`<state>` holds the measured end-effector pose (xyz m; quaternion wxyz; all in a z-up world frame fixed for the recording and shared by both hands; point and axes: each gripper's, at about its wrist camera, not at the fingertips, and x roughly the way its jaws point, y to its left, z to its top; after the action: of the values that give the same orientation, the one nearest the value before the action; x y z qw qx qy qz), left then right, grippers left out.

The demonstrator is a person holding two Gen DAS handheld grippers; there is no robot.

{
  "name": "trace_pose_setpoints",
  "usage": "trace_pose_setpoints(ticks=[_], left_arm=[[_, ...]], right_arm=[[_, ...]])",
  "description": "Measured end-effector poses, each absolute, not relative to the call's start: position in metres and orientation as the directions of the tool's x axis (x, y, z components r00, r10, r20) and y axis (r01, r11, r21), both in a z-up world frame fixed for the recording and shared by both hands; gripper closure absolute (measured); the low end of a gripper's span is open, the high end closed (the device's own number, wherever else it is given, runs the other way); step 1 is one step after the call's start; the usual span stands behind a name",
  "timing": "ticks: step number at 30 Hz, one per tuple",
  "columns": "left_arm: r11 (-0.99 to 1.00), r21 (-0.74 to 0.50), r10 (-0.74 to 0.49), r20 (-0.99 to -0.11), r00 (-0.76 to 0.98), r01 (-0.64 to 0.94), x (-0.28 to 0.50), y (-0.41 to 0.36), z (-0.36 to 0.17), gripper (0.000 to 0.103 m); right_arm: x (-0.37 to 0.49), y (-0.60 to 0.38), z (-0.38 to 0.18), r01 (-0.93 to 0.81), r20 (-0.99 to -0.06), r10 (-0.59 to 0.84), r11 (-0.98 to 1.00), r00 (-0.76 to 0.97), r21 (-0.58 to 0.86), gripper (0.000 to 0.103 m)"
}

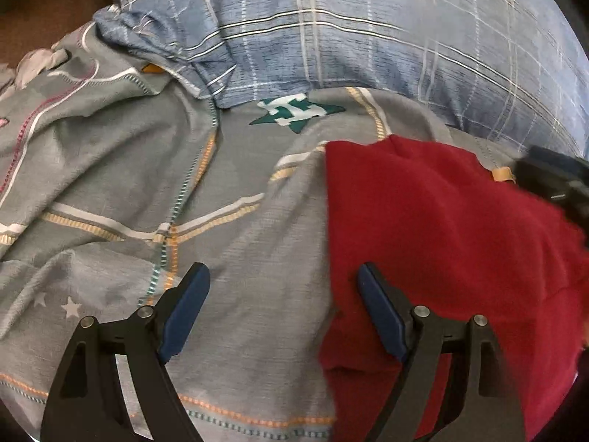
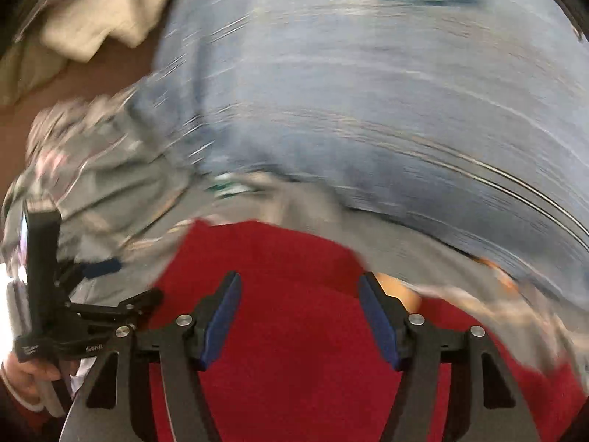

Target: Fold small clothes

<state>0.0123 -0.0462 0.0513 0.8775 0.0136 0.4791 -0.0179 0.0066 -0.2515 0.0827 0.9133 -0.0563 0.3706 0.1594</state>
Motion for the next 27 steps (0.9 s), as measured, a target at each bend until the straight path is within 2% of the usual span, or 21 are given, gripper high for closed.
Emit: trace_pose_setpoints(ticks=[5, 6, 7, 8, 11, 13, 16, 18, 19, 20, 21, 22, 27], left_arm=[[1.000, -0.024, -0.026, -0.843, 0.538, 0.012, 0.017, -0.035, 0.056, 0.020], [1.000, -0.017, -0.018, -0.839, 0.545, 0.007, 0.018, -0.033, 0.058, 0.020], [1.000, -0.018, -0.016, -0.834, 0.552, 0.002, 0.018, -0.031, 0.061, 0.020], [1.000, -0.029, -0.021, -0.829, 0.559, -0.006, 0.019, -0.028, 0.063, 0.020], [0.997, -0.072, -0.037, -0.817, 0.575, -0.037, 0.020, -0.022, 0.068, 0.020], [0.995, -0.091, -0.058, -0.814, 0.578, -0.028, 0.020, -0.023, 0.068, 0.020], [0.996, -0.088, -0.077, -0.813, 0.577, 0.009, 0.020, -0.032, 0.068, 0.020], [0.994, -0.099, -0.103, -0.806, 0.583, 0.039, 0.018, -0.037, 0.069, 0.020], [0.993, -0.106, -0.117, -0.802, 0.586, 0.053, 0.017, -0.040, 0.071, 0.020], [0.991, -0.117, -0.136, -0.794, 0.593, 0.071, 0.016, -0.043, 0.073, 0.020], [0.988, -0.127, -0.155, -0.786, 0.599, 0.088, 0.014, -0.047, 0.075, 0.020], [0.985, -0.137, -0.174, -0.780, 0.602, 0.107, 0.012, -0.050, 0.077, 0.020], [0.969, -0.157, -0.239, -0.779, 0.579, 0.189, 0.008, -0.075, 0.071, 0.020]], right_arm=[[0.049, -0.198, 0.056, -0.486, -0.734, 0.328, 0.874, 0.595, -0.004, 0.037], [0.056, -0.192, 0.048, -0.505, -0.750, 0.326, 0.863, 0.575, -0.012, 0.047], [0.061, -0.187, 0.043, -0.517, -0.767, 0.317, 0.856, 0.558, -0.023, 0.083], [0.065, -0.178, 0.035, -0.534, -0.794, 0.292, 0.844, 0.533, -0.048, 0.092], [0.065, -0.165, 0.031, -0.528, -0.779, 0.255, 0.842, 0.572, -0.112, 0.096], [0.075, -0.162, 0.028, -0.491, -0.773, 0.271, 0.869, 0.574, -0.059, 0.099], [0.081, -0.161, 0.023, -0.437, -0.771, 0.271, 0.899, 0.576, -0.011, 0.098], [0.072, -0.170, 0.032, -0.425, -0.769, 0.290, 0.905, 0.570, 0.026, 0.092], [0.065, -0.177, 0.038, -0.415, -0.766, 0.290, 0.909, 0.574, 0.033, 0.077], [0.058, -0.184, 0.046, -0.404, -0.762, 0.289, 0.914, 0.580, 0.039, 0.067], [0.046, -0.196, 0.054, -0.389, -0.757, 0.287, 0.920, 0.588, 0.046, 0.048], [0.031, -0.210, 0.062, -0.368, -0.750, 0.276, 0.929, 0.601, 0.047, 0.040], [-0.038, -0.283, 0.080, -0.211, -0.729, 0.136, 0.977, 0.671, -0.012, 0.041]])
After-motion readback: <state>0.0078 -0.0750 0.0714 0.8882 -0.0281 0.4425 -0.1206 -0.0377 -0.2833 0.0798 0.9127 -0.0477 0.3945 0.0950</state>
